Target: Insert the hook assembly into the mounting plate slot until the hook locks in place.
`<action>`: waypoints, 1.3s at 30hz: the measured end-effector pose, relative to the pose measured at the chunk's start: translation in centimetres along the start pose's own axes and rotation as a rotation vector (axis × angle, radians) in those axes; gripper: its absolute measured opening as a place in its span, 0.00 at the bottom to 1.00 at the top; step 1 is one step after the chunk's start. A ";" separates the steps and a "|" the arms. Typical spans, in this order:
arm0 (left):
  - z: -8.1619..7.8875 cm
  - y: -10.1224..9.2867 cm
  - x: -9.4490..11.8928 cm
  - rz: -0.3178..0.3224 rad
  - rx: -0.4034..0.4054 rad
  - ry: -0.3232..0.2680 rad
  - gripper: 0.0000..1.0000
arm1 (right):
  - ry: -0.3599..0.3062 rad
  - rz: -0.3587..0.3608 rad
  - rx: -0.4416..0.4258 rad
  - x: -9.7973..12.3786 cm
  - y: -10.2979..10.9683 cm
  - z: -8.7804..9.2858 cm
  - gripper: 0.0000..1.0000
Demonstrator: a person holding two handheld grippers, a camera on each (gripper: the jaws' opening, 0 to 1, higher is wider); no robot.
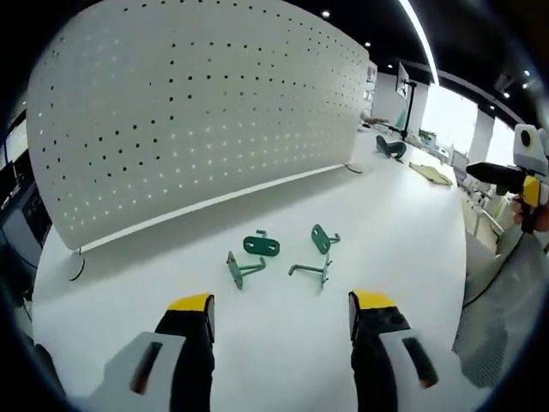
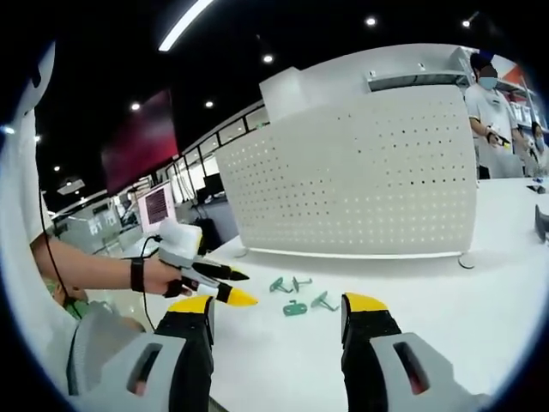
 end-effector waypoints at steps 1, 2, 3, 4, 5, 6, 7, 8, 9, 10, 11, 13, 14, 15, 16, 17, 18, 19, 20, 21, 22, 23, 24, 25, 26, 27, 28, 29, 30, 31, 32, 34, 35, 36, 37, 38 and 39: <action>0.0 0.1 -0.1 -0.002 -0.004 0.002 0.64 | 0.001 0.000 0.000 0.0 0.0 0.0 0.60; 0.0 0.2 -0.2 -0.005 -0.001 0.004 0.64 | 0.002 0.001 0.000 0.0 -0.1 0.0 0.60; 0.0 0.2 -0.2 -0.007 0.001 0.005 0.63 | 0.003 0.002 -0.002 0.1 -0.1 0.1 0.60; 0.0 0.3 -0.3 -0.009 0.003 0.007 0.63 | 0.003 0.003 -0.003 0.1 -0.1 0.1 0.60; 0.0 0.4 -0.4 -0.014 0.008 0.012 0.62 | 0.002 0.004 -0.005 0.2 -0.1 0.1 0.60; 0.1 0.6 -0.5 -0.021 0.015 0.018 0.61 | 0.003 0.004 -0.005 0.2 -0.1 0.1 0.60; 0.2 0.7 -0.6 -0.024 0.016 0.021 0.60 | 0.004 0.004 -0.005 0.2 -0.1 0.2 0.60; 0.4 0.8 -0.7 -0.032 0.019 0.032 0.59 | 0.005 0.003 -0.005 0.2 -0.2 0.2 0.60; 0.5 1.0 -0.8 -0.038 0.023 0.041 0.56 | 0.008 0.002 -0.005 0.2 -0.2 0.2 0.60; 0.7 1.1 -0.9 -0.040 0.034 0.050 0.54 | 0.010 0.001 -0.003 0.2 -0.2 0.2 0.60; 0.7 1.1 -0.9 -0.039 0.040 0.054 0.52 | 0.013 -0.001 -0.002 0.2 -0.2 0.3 0.60; 0.8 1.2 -1.0 -0.039 0.060 0.057 0.48 | 0.014 -0.003 -0.002 0.1 -0.3 0.3 0.60; 0.8 1.3 -1.0 -0.045 0.063 0.057 0.48 | 0.021 -0.005 -0.003 0.1 -0.3 0.3 0.60; 0.8 1.4 -1.1 -0.052 0.066 0.058 0.48 | 0.023 -0.006 -0.002 0.1 -0.3 0.4 0.60; 0.7 1.5 -1.1 -0.062 0.067 0.052 0.48 | 0.022 -0.006 -0.002 0.0 -0.3 0.3 0.60; 0.7 1.6 -1.1 -0.063 0.064 0.050 0.48 | 0.020 -0.007 -0.002 0.0 -0.3 0.3 0.60; 0.6 1.6 -1.2 -0.065 0.060 0.048 0.48 | 0.019 -0.008 -0.002 0.0 -0.3 0.3 0.60; 0.6 1.6 -1.3 -0.066 0.057 0.048 0.48 | 0.018 -0.008 -0.002 0.0 -0.3 0.3 0.60; 0.6 1.6 -1.4 -0.068 0.049 0.048 0.47 | 0.019 -0.008 -0.002 0.0 -0.3 0.3 0.60; 0.6 1.7 -1.5 -0.070 0.047 0.050 0.46 | 0.022 -0.009 -0.002 0.0 -0.3 0.3 0.60; 0.6 1.8 -1.7 -0.073 0.048 0.051 0.45 | 0.023 -0.010 -0.001 0.0 -0.2 0.3 0.60; 0.6 1.8 -1.7 -0.072 0.051 0.047 0.45 | 0.023 -0.010 0.001 0.0 -0.2 0.3 0.60; 0.5 1.7 -1.8 -0.066 0.059 0.041 0.45 | 0.022 -0.008 -0.001 0.0 -0.2 0.3 0.60; 0.4 1.7 -2.0 -0.056 0.076 0.032 0.46 | 0.022 -0.003 -0.005 0.0 -0.3 0.4 0.60; 0.3 1.7 -2.1 -0.058 0.082 0.033 0.46 | 0.020 -0.002 -0.006 0.0 -0.3 0.4 0.60; 0.3 1.8 -2.3 -0.062 0.074 0.036 0.45 | 0.021 0.000 -0.008 0.1 -0.4 0.4 0.60; 0.3 1.9 -2.4 -0.068 0.063 0.036 0.45 | 0.024 0.002 -0.009 0.1 -0.4 0.5 0.60; 0.3 1.9 -2.4 -0.072 0.063 0.035 0.43 | 0.025 0.005 -0.008 0.1 -0.4 0.5 0.60; 0.2 2.0 -2.4 -0.073 0.068 0.034 0.42 | 0.024 0.007 -0.009 0.2 -0.5 0.6 0.60; 0.1 2.0 -2.5 -0.071 0.074 0.030 0.42 | 0.024 0.009 -0.013 0.2 -0.5 0.6 0.60; 0.1 2.1 -2.6 -0.070 0.075 0.030 0.41 | 0.026 0.010 -0.014 0.2 -0.6 0.6 0.60; 0.1 2.4 -2.9 -0.081 0.066 0.035 0.40 | 0.032 0.011 -0.013 0.2 -0.6 0.7 0.60; 0.1 2.5 -3.1 -0.085 0.059 0.038 0.39 | 0.039 0.011 -0.013 0.3 -0.6 0.8 0.60; 0.2 2.6 -3.2 -0.089 0.055 0.043 0.39 | 0.040 0.010 -0.013 0.3 -0.7 0.8 0.60; 0.2 2.7 -3.4 -0.090 0.052 0.046 0.38 | 0.038 0.010 -0.012 0.3 -0.7 0.8 0.60; 0.2 2.8 -3.5 -0.088 0.050 0.049 0.37 | 0.038 0.011 -0.013 0.3 -0.7 0.8 0.60; 0.1 2.8 -3.5 -0.088 0.052 0.050 0.36 | 0.038 0.012 -0.014 0.3 -0.7 0.8 0.60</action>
Point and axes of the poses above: the point that each gripper's makers call its tool centre point, and the gripper's own axes: x roughly backward along the fingers, y roughly to its left, z roughly out of its underside, the point moved 5 cm from there along x, roughly backward along the fingers, and after that the axes turned 9 degrees about x, right-handed, at the moved point
